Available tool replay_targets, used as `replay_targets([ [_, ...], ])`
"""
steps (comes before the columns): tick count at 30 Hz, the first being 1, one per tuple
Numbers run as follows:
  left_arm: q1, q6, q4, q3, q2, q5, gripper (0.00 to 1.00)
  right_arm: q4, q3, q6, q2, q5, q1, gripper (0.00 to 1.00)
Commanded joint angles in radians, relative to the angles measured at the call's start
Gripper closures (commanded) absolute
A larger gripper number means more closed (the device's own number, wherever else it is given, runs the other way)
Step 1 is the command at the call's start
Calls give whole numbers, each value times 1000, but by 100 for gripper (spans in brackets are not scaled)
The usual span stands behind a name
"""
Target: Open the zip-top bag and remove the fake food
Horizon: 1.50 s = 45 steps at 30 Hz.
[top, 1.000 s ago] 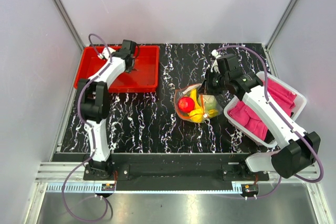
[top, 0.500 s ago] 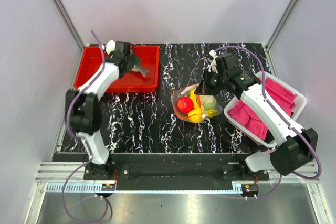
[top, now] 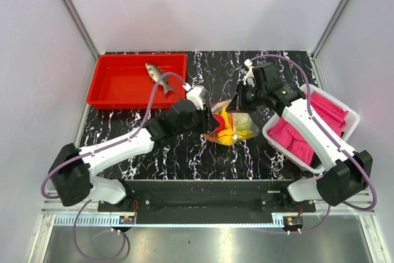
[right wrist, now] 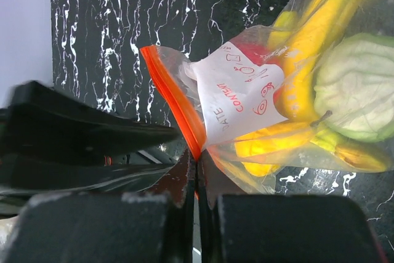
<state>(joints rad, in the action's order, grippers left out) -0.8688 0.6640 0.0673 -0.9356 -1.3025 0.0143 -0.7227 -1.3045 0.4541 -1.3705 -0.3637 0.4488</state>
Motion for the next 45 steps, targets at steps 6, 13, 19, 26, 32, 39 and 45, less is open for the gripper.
replay_targets([
  [6, -44, -95, -95, -100, -207, -20, 65, 35, -61, 21, 34, -70, -5, 100],
  [13, -41, -130, -184, -169, -352, 30, 67, 42, -53, 31, 37, -101, -5, 100],
  [19, -41, -127, -165, -236, -451, 42, 64, 55, -27, 37, 53, -98, -4, 100],
  [26, -45, -145, -169, -206, -483, 70, 45, 52, 11, 26, 70, -95, -4, 100],
  [32, -45, -170, -136, -184, -489, 121, 33, 54, 59, 9, 103, -81, -4, 100],
  [39, -47, -132, -74, -170, -506, 41, 42, 54, 83, 8, 129, -54, -5, 100],
  [45, -55, -145, -23, -189, -515, -13, 61, 55, 91, 8, 133, -41, -10, 100],
])
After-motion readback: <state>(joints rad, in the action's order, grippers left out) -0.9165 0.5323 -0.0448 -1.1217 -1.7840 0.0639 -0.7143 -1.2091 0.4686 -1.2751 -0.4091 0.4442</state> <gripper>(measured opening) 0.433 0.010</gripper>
